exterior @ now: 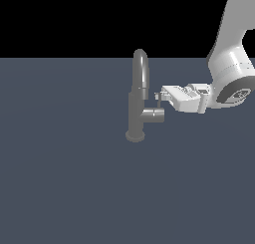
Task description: Turn on the faucet by rotating a designated handle.
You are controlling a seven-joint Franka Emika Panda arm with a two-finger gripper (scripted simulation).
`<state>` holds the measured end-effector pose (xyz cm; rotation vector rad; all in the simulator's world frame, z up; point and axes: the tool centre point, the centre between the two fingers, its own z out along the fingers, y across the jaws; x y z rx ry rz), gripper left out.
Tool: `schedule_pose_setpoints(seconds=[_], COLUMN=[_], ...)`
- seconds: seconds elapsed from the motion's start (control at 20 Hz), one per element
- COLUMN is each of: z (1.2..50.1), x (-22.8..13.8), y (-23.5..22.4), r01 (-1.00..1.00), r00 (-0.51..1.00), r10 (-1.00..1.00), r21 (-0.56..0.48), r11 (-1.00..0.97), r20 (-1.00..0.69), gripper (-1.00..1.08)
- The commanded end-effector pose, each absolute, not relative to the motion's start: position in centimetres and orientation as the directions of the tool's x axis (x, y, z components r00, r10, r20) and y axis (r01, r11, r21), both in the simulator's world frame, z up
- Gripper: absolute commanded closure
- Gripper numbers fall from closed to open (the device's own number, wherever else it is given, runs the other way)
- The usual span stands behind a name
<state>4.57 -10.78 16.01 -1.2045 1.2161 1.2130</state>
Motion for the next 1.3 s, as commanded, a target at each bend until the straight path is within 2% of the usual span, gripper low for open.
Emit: schedule_pose_setpoints(seconds=[0.0,0.9,0.95,1.25], z=[16.1,17.1,17.0,15.9], x=[4.1,-0.4,0.2,-1.9], y=[-10.8,-10.7,-10.7,-10.7], r01=[-1.0,-1.0,-1.0,-1.0], r00=[-0.007,-0.007,-0.003,-0.004], r10=[-0.001,0.0,-0.003,-0.002], r21=[0.007,0.007,0.003,0.004], r11=[0.002,0.003,0.006,0.005], r20=[-1.0,-1.0,-1.0,-1.0], gripper=[1.08,1.08,1.08,1.08])
